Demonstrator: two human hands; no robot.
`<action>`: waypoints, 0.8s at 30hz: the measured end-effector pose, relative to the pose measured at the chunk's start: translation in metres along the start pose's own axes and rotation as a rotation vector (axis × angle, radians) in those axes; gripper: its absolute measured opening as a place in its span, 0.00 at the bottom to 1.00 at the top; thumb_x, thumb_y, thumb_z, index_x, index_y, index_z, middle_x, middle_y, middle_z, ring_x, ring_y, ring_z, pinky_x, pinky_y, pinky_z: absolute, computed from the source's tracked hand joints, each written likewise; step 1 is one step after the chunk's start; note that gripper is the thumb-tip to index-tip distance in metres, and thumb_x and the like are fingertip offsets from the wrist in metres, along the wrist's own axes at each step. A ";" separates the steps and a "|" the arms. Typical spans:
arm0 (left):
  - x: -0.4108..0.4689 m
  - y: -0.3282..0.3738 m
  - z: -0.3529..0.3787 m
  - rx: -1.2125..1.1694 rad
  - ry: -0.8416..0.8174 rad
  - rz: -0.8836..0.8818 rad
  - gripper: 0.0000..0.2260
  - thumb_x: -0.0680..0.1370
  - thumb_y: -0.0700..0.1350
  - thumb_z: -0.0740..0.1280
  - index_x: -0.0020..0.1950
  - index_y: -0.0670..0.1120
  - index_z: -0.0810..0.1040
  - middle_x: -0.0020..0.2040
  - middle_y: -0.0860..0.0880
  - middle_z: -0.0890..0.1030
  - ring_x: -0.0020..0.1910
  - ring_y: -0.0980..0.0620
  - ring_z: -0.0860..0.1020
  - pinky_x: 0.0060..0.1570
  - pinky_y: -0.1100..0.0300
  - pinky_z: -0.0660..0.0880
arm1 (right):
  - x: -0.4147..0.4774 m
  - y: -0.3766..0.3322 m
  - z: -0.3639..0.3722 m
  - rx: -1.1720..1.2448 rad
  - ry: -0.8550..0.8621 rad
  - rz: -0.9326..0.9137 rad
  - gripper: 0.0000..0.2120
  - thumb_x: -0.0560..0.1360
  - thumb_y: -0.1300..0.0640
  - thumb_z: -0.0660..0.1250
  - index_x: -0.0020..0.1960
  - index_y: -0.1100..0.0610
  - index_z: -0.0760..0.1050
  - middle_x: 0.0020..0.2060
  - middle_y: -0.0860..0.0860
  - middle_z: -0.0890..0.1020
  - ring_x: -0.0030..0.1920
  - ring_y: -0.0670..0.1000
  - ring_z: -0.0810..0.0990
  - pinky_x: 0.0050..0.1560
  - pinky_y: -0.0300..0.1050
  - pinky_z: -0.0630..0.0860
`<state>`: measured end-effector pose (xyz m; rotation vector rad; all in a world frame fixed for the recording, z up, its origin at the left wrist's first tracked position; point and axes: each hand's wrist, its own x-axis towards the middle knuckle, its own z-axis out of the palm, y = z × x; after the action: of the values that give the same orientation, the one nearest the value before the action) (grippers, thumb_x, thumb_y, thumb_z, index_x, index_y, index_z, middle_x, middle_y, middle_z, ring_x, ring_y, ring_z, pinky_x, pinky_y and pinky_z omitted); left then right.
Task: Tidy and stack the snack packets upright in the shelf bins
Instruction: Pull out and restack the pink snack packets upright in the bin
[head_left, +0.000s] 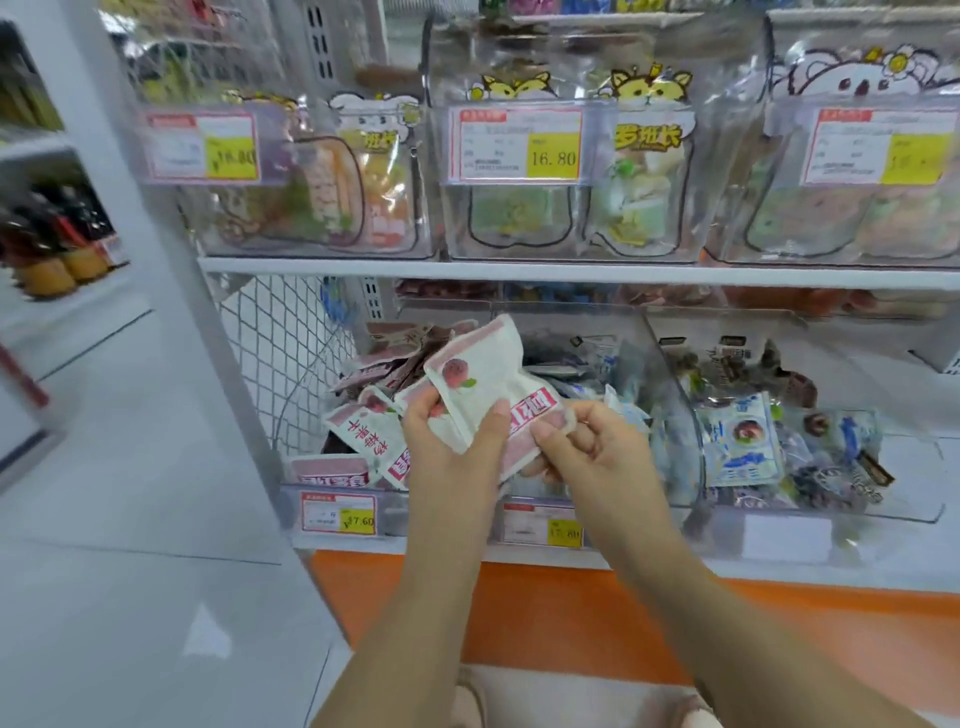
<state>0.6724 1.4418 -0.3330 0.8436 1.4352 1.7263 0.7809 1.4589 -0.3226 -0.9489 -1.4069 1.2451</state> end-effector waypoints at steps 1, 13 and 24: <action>0.006 0.003 -0.005 0.023 0.026 0.039 0.25 0.72 0.49 0.72 0.66 0.55 0.64 0.55 0.51 0.79 0.50 0.53 0.80 0.47 0.55 0.78 | 0.004 0.001 0.009 -0.034 -0.039 -0.001 0.03 0.77 0.62 0.64 0.44 0.59 0.74 0.27 0.45 0.80 0.27 0.42 0.76 0.30 0.32 0.72; 0.116 0.011 -0.053 0.683 0.061 0.356 0.31 0.73 0.44 0.69 0.72 0.50 0.58 0.65 0.45 0.70 0.59 0.46 0.73 0.57 0.48 0.73 | 0.089 0.011 0.028 -0.599 -0.142 -0.104 0.09 0.77 0.58 0.65 0.56 0.51 0.77 0.48 0.44 0.81 0.45 0.45 0.80 0.50 0.40 0.77; 0.130 -0.007 -0.053 1.474 -0.200 0.749 0.29 0.76 0.47 0.65 0.74 0.60 0.59 0.76 0.42 0.48 0.72 0.40 0.45 0.71 0.37 0.50 | 0.109 0.029 0.012 -0.892 -0.375 -0.270 0.11 0.77 0.55 0.64 0.58 0.52 0.79 0.56 0.42 0.77 0.55 0.39 0.73 0.55 0.24 0.62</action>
<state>0.5609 1.5261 -0.3436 2.4385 2.3328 0.6171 0.7458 1.5668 -0.3324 -1.0672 -2.3905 0.5738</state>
